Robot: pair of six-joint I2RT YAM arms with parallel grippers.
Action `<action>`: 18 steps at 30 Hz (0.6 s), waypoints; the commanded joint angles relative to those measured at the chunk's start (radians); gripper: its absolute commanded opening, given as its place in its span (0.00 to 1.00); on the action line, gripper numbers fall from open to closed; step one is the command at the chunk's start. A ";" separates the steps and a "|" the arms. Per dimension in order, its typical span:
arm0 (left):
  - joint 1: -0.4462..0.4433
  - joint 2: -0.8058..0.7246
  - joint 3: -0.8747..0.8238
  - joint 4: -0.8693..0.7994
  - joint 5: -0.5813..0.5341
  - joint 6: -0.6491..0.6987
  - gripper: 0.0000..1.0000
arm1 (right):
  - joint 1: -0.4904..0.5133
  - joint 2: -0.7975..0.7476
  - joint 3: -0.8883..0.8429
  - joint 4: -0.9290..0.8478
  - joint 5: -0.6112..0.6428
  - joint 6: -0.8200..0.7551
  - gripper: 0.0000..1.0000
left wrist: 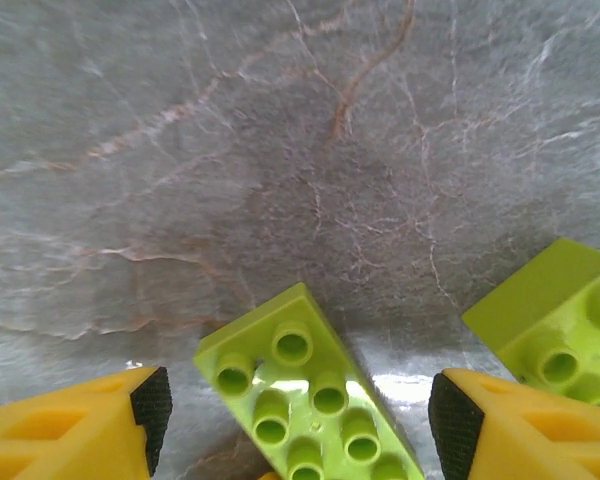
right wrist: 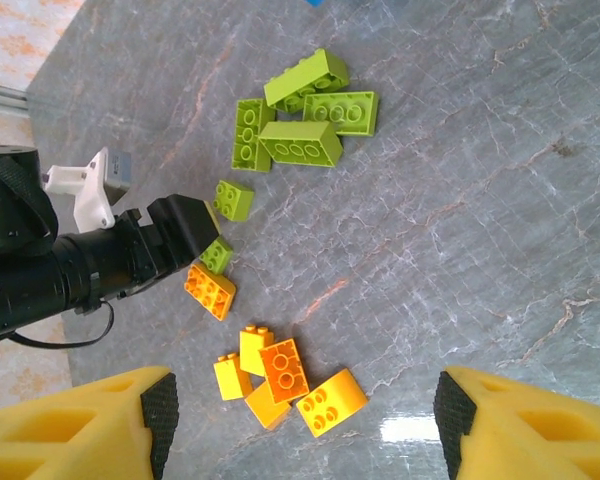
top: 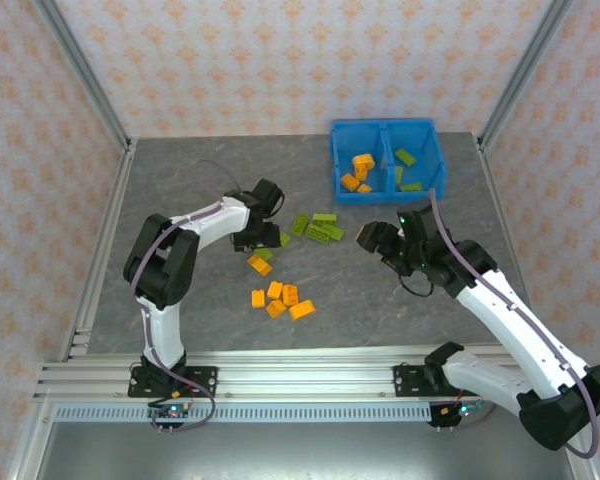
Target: Sort the legos into containers by color
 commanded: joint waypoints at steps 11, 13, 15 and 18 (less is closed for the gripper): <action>-0.003 0.048 -0.017 -0.004 0.039 -0.014 0.41 | 0.017 0.012 0.053 -0.064 0.050 0.026 0.71; -0.003 0.040 0.002 -0.005 0.040 -0.006 0.37 | 0.017 0.012 0.055 -0.068 0.057 0.024 0.71; -0.004 0.029 0.034 -0.007 0.048 0.004 0.34 | 0.017 0.012 0.051 -0.070 0.066 0.026 0.71; -0.004 0.001 0.094 -0.011 0.057 0.014 0.29 | 0.017 0.011 0.046 -0.067 0.066 0.029 0.71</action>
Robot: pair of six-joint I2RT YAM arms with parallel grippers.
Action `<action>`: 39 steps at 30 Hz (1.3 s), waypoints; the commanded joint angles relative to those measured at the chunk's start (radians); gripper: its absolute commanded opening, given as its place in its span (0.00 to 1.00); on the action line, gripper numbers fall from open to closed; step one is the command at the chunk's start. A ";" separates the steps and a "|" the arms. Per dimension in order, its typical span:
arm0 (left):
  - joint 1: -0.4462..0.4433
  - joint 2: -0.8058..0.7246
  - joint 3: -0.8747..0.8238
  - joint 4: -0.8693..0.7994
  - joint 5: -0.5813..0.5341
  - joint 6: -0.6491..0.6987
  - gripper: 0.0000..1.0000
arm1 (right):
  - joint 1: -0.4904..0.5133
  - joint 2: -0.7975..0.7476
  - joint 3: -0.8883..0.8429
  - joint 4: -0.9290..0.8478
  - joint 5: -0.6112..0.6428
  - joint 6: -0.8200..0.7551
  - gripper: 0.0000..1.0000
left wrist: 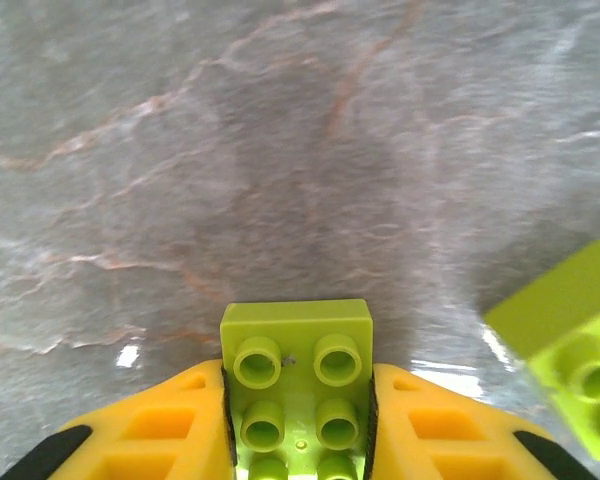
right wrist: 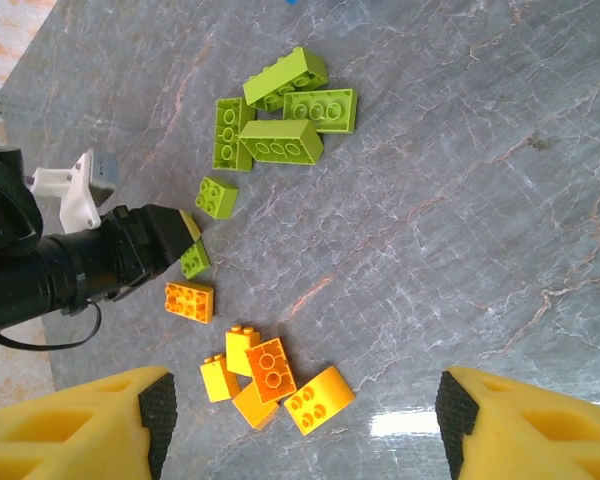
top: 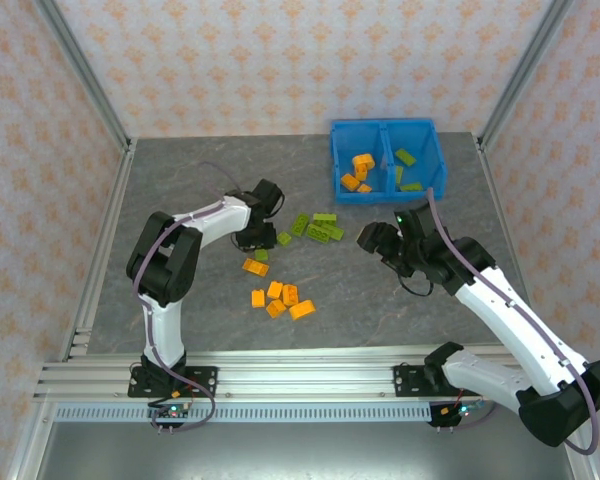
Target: Sort the legos into containers by color
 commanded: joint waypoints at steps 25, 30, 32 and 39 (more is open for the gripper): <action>-0.297 0.527 1.225 0.265 -0.067 0.087 0.27 | 0.008 -0.313 -0.083 -0.213 0.422 0.208 0.75; -0.306 0.732 1.475 0.357 -0.063 0.072 0.27 | 0.008 -0.353 -0.095 -0.249 0.422 0.204 0.75; -0.314 0.744 1.458 0.441 -0.080 0.082 0.27 | 0.007 -0.353 -0.090 -0.267 0.420 0.194 0.75; -0.354 0.814 1.456 0.684 -0.161 0.209 0.27 | 0.007 -0.379 -0.093 -0.300 0.419 0.180 0.76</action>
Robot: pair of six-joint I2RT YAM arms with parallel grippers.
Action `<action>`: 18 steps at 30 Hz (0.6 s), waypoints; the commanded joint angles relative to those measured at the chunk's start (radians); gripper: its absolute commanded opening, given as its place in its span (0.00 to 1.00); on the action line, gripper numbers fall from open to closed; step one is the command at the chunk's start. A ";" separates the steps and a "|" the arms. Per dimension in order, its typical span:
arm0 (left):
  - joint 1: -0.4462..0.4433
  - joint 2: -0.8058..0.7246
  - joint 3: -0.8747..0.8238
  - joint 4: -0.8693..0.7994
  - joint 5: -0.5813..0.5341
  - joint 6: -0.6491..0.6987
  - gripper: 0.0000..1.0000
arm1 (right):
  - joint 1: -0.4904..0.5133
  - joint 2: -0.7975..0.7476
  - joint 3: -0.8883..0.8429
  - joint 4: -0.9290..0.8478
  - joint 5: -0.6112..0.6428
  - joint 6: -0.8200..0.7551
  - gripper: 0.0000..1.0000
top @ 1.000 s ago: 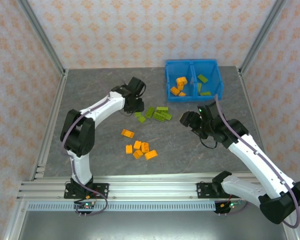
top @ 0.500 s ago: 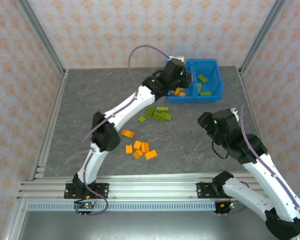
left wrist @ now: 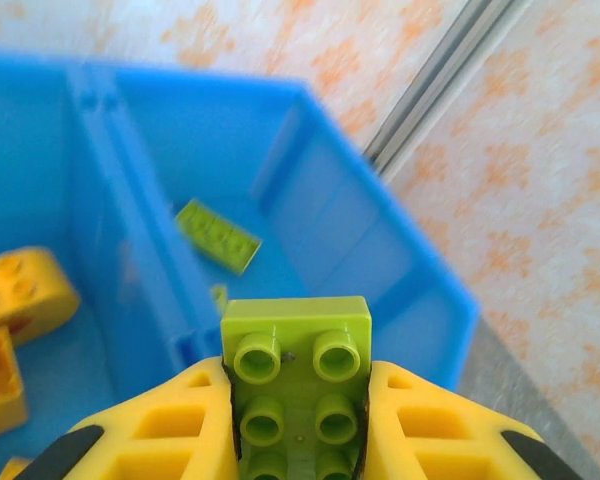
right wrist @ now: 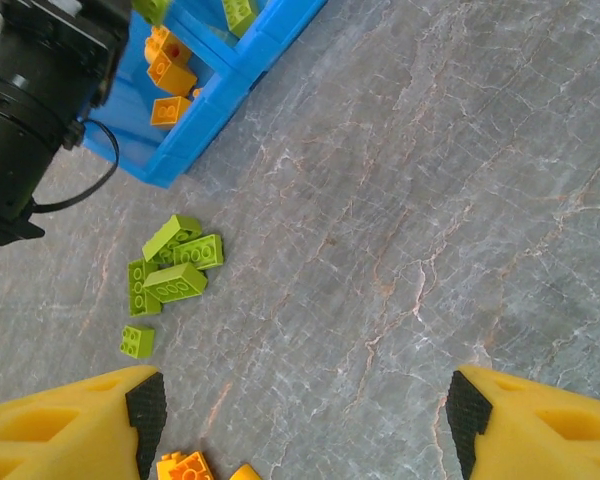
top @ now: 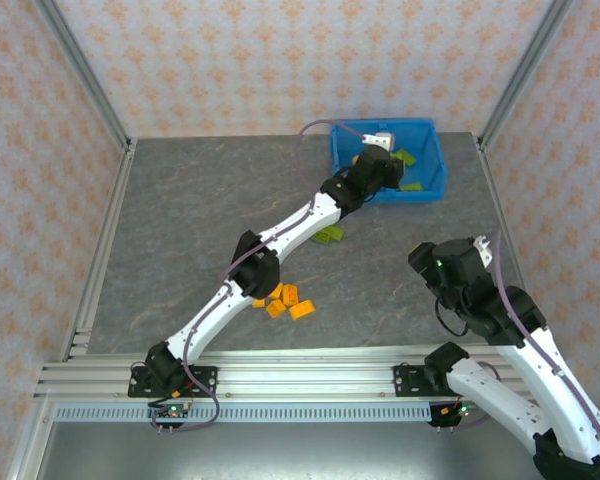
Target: Sort the legos into containers by color
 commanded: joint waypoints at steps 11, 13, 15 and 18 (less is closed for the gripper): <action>-0.015 0.110 0.116 0.339 -0.132 0.191 0.80 | 0.008 -0.086 -0.028 -0.077 0.013 0.004 0.76; -0.010 0.103 0.116 0.312 -0.108 0.206 0.89 | 0.007 -0.096 -0.035 -0.075 0.016 0.007 0.76; -0.009 0.088 0.116 0.276 -0.098 0.236 0.92 | 0.008 -0.098 -0.035 -0.073 0.016 0.008 0.76; -0.007 0.044 0.116 0.205 -0.075 0.262 0.95 | 0.008 -0.098 -0.035 -0.066 0.014 0.008 0.76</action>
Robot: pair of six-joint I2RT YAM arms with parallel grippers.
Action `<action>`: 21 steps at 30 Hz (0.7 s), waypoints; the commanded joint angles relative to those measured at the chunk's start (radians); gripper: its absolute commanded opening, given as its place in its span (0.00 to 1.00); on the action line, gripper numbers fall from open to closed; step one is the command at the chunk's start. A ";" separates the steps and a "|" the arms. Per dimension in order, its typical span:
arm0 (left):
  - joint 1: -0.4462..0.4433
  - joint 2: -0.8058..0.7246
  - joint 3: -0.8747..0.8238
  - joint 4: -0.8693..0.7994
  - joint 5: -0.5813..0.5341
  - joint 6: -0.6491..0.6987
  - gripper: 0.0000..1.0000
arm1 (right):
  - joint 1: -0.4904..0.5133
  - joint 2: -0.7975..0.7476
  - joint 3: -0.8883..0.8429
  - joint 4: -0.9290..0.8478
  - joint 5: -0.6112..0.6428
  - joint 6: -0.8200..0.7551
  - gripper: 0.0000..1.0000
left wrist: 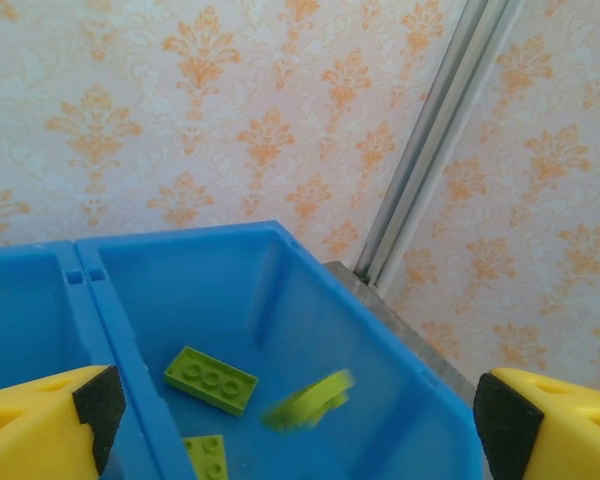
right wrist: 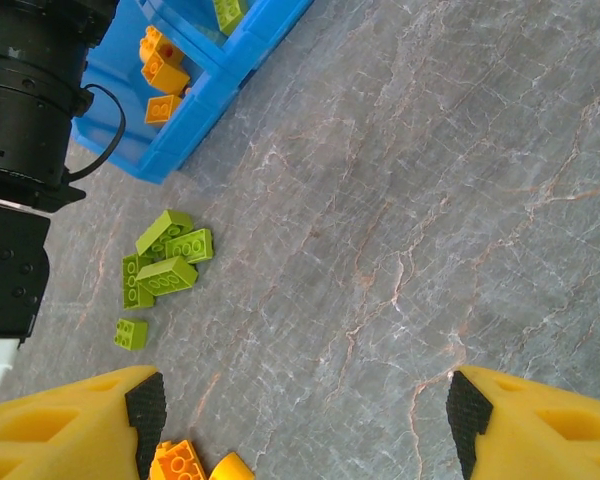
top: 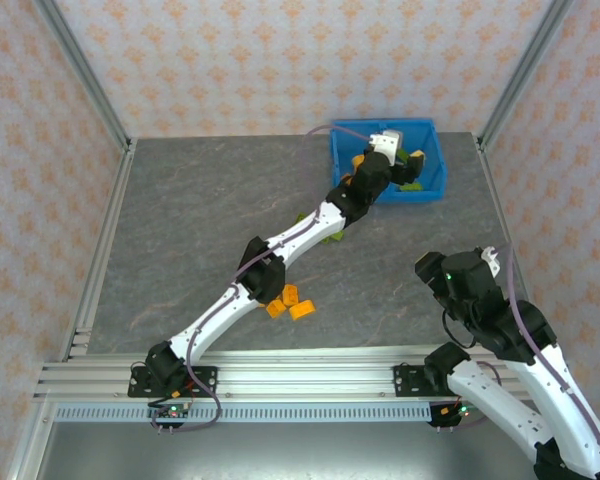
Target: Sort the legos into containers by color
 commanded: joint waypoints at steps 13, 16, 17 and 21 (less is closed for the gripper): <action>0.002 -0.790 -0.563 -0.469 0.110 0.006 1.00 | 0.008 0.129 -0.004 0.137 -0.150 -0.246 0.77; 0.030 -1.095 -0.943 -0.377 0.106 0.042 1.00 | 0.007 0.281 0.033 0.178 -0.243 -0.349 0.77; 0.046 -1.185 -1.051 -0.383 0.106 0.049 1.00 | 0.009 0.339 0.045 0.192 -0.259 -0.370 0.77; 0.097 -1.509 -1.349 -0.485 0.117 0.156 1.00 | 0.016 0.559 0.109 0.304 -0.354 -0.469 0.77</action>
